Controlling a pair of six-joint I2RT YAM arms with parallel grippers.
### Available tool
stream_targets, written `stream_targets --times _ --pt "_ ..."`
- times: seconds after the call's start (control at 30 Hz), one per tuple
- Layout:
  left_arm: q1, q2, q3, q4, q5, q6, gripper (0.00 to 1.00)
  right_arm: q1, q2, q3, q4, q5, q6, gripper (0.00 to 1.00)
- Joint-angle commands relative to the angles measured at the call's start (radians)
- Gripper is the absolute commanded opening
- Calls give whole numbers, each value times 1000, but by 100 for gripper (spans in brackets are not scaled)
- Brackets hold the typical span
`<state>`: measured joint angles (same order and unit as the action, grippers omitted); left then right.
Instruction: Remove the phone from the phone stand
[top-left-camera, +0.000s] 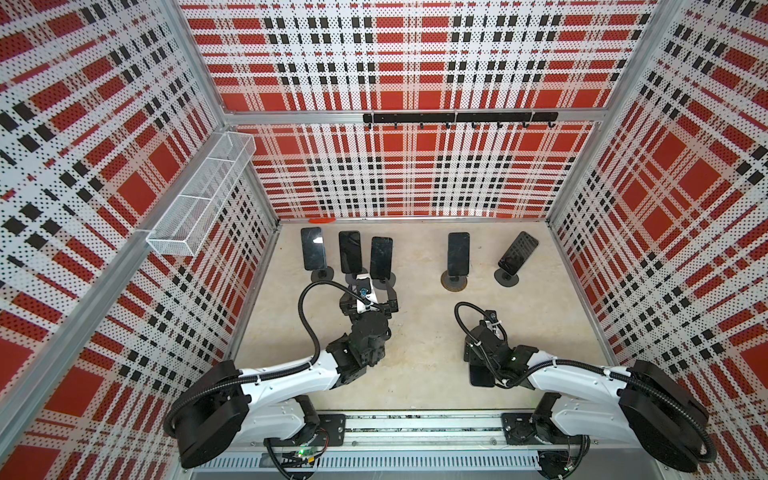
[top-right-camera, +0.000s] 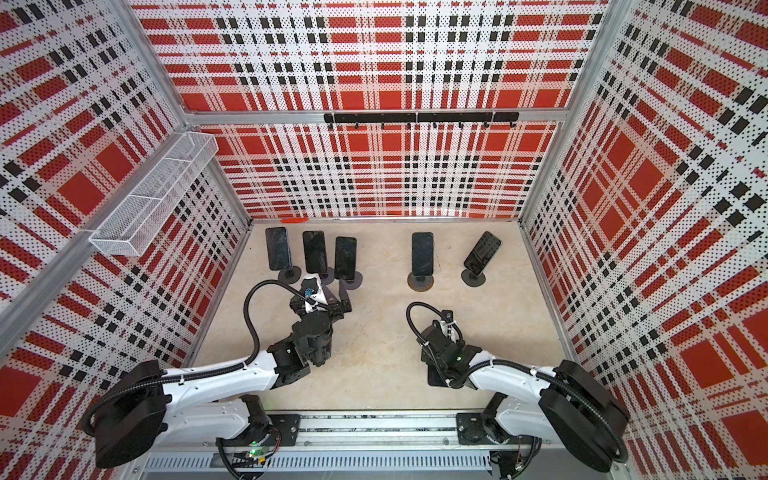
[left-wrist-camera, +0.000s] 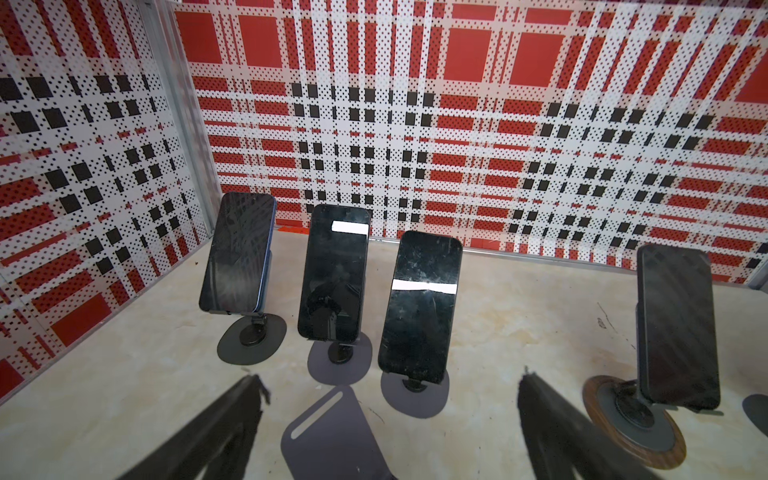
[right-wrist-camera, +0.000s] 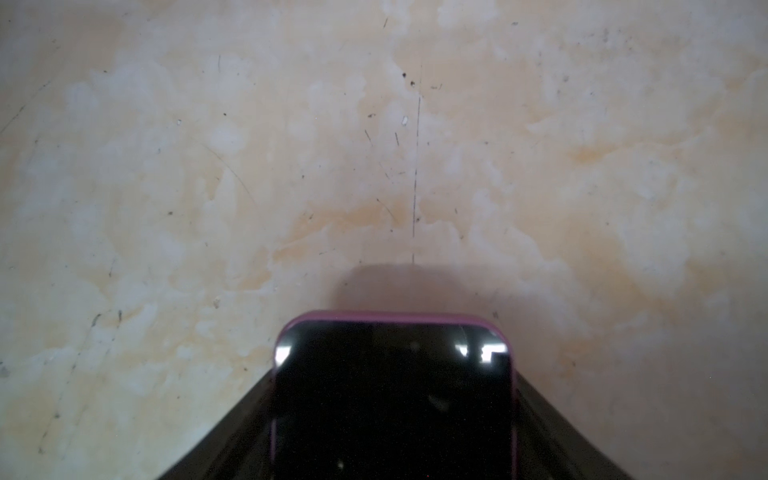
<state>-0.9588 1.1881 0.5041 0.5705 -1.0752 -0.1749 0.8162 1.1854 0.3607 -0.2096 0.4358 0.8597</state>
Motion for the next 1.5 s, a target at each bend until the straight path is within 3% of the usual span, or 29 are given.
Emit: stream_targets --times 0.0,0.47,0.73,0.83,1.1,1.2,1.47 --pt "6 -24 -23 34 3 -16 98 5 -6 -26 38 -3 16 81" --pt "55 -79 -62 38 80 -63 98 5 -70 28 -23 58 -6 84" --pt "192 -17 -68 21 304 -167 98 -47 -114 135 55 118 -142 89" --pt "211 1 -53 0 360 -181 98 -93 -85 195 114 110 -210 90" --pt "195 -40 -76 7 338 -134 98 -245 55 405 190 -52 -370 94" --pt "190 -57 -89 14 299 -126 98 -279 128 517 160 -103 -415 100" --pt "193 -91 -106 18 258 -107 98 -324 355 822 53 -143 -496 100"
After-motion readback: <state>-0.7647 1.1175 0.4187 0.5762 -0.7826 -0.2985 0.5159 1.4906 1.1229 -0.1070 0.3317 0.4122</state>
